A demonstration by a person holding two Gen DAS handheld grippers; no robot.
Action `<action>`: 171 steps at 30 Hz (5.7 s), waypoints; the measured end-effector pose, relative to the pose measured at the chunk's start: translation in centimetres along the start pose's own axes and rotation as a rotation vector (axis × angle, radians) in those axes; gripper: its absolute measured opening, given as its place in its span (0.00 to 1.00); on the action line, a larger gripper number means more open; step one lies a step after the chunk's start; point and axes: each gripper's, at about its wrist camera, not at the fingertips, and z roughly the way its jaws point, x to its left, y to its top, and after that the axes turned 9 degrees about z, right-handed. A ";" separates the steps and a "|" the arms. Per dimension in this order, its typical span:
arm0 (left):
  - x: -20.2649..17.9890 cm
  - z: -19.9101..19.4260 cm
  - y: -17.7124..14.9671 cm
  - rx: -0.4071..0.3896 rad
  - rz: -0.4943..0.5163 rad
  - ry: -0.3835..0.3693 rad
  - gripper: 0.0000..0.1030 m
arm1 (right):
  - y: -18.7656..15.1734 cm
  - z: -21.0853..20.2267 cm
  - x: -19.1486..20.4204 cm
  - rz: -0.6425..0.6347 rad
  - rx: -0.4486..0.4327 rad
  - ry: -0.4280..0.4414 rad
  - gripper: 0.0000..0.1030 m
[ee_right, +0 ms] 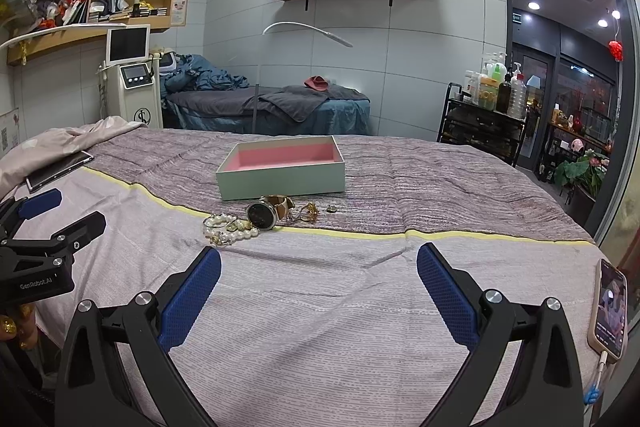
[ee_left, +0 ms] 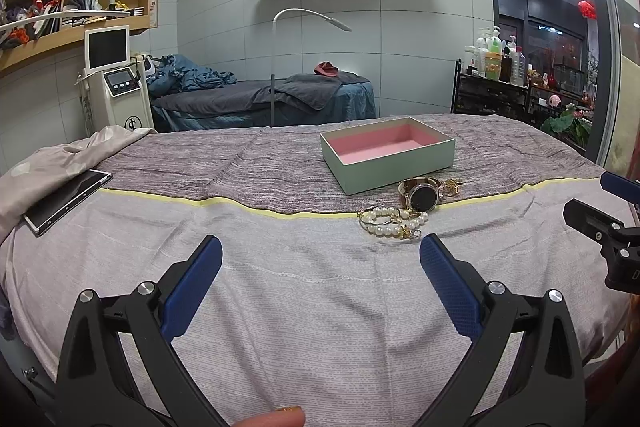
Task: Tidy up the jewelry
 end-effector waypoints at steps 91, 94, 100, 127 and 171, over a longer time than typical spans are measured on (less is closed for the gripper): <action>0.7 19.8 2.3 0.387 0.063 -0.560 0.71 | 3.1 21.2 5.0 0.039 0.526 0.114 0.48; 0.5 20.0 2.3 0.388 0.052 -0.581 0.71 | 3.0 21.4 4.9 0.047 0.521 0.117 0.48; -0.3 20.4 2.6 0.393 0.068 -0.606 0.71 | 3.1 21.2 4.3 0.053 0.518 0.150 0.46; -1.2 20.4 3.9 0.359 0.073 -0.603 0.50 | 4.3 17.5 2.3 0.032 0.490 0.261 0.46; -4.8 35.5 12.7 0.456 0.300 -0.463 0.50 | 12.7 35.1 2.4 -0.015 0.596 0.145 0.45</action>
